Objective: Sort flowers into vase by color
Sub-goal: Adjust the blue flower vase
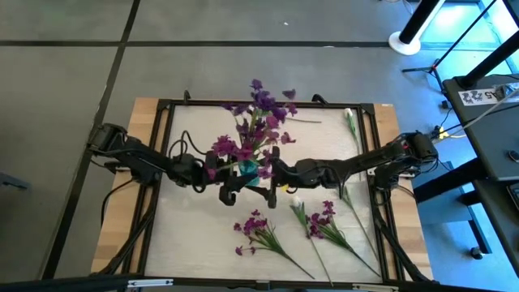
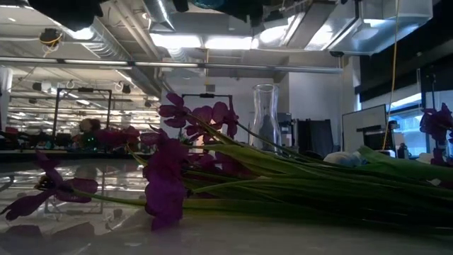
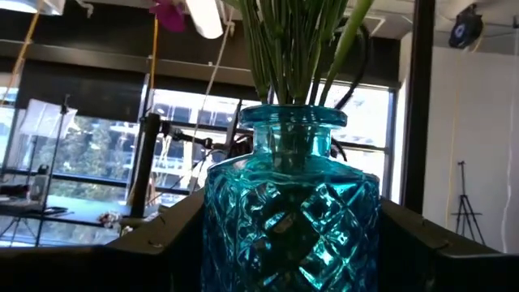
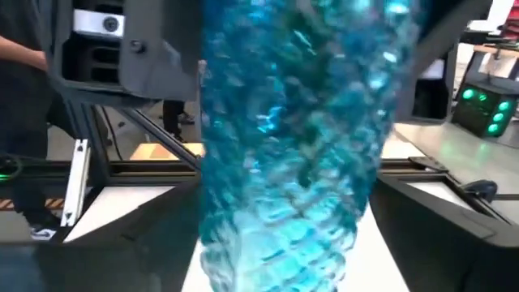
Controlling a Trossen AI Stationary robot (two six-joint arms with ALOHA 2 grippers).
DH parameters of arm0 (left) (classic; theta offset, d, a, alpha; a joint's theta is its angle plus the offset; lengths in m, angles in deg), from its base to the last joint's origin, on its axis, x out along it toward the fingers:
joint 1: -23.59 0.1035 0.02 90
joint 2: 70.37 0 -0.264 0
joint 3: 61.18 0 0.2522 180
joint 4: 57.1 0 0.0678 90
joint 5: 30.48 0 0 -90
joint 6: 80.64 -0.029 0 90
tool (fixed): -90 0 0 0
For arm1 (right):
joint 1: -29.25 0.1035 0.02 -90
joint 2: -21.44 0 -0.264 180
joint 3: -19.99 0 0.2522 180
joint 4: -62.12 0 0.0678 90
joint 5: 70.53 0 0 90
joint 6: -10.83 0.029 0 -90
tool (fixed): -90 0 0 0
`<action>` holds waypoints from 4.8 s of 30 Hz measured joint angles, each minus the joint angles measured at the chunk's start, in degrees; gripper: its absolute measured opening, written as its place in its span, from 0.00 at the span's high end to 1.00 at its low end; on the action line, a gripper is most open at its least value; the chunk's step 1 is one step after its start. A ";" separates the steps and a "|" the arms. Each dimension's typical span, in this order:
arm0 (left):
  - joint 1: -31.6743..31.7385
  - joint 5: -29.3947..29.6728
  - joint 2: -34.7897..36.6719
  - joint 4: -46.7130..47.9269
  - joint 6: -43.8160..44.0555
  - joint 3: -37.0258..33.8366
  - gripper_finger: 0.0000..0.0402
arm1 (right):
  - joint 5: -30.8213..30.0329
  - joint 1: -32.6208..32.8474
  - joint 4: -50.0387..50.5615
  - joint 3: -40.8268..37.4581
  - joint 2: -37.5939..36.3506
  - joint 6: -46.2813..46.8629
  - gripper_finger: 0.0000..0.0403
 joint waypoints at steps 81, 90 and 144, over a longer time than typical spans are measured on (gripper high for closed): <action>-1.45 8.09 17.76 32.82 4.32 -0.04 0.25 | -0.65 -0.76 -4.14 0.17 0.17 -4.79 0.39; 1.30 3.77 17.76 31.66 3.21 -0.04 0.28 | -0.91 -0.79 -3.87 0.17 0.17 -3.53 0.39; 13.50 47.54 21.51 21.90 25.72 -37.62 0.40 | -15.48 6.05 0.40 0.07 2.36 -1.69 0.22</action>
